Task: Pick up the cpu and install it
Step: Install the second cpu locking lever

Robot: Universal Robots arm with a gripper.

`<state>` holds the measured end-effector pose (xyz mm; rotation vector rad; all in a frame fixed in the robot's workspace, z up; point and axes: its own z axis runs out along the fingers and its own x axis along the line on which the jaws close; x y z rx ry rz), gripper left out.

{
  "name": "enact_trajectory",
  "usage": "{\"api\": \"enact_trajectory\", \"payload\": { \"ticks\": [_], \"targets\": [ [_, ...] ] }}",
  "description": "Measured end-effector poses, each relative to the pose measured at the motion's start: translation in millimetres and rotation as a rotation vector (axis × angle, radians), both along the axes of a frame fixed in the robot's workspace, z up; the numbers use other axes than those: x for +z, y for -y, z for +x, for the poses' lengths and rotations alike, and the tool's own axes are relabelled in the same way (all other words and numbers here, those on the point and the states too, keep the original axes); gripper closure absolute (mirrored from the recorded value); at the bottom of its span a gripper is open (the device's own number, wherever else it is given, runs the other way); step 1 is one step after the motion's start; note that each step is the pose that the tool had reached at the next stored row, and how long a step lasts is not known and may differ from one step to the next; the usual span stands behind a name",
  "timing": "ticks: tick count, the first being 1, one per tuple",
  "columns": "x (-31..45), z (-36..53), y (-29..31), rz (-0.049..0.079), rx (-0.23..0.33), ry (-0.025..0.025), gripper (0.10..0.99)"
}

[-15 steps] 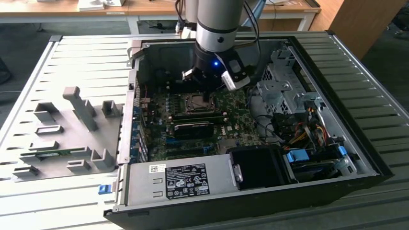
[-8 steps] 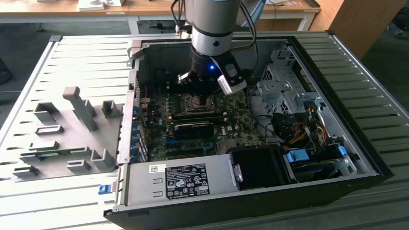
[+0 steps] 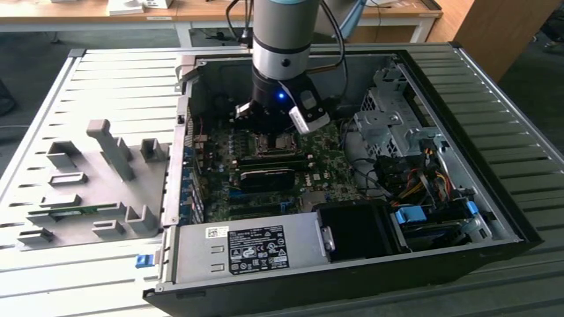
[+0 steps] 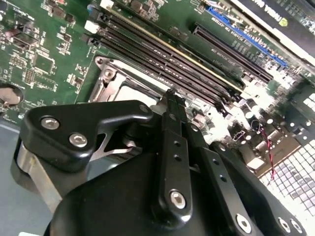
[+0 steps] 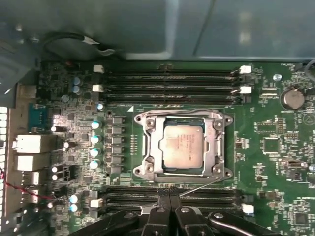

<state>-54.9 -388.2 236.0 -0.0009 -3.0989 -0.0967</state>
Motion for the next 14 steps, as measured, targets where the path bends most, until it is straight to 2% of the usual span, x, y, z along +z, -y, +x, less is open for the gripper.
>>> {"api": "enact_trajectory", "payload": {
  "ticks": [10,14],
  "targets": [
    [-16.8,-0.1,1.1,0.002,0.000,-0.0002,0.980],
    [-18.2,-0.1,6.9,0.015,0.000,-0.0002,0.980]
  ]
}}
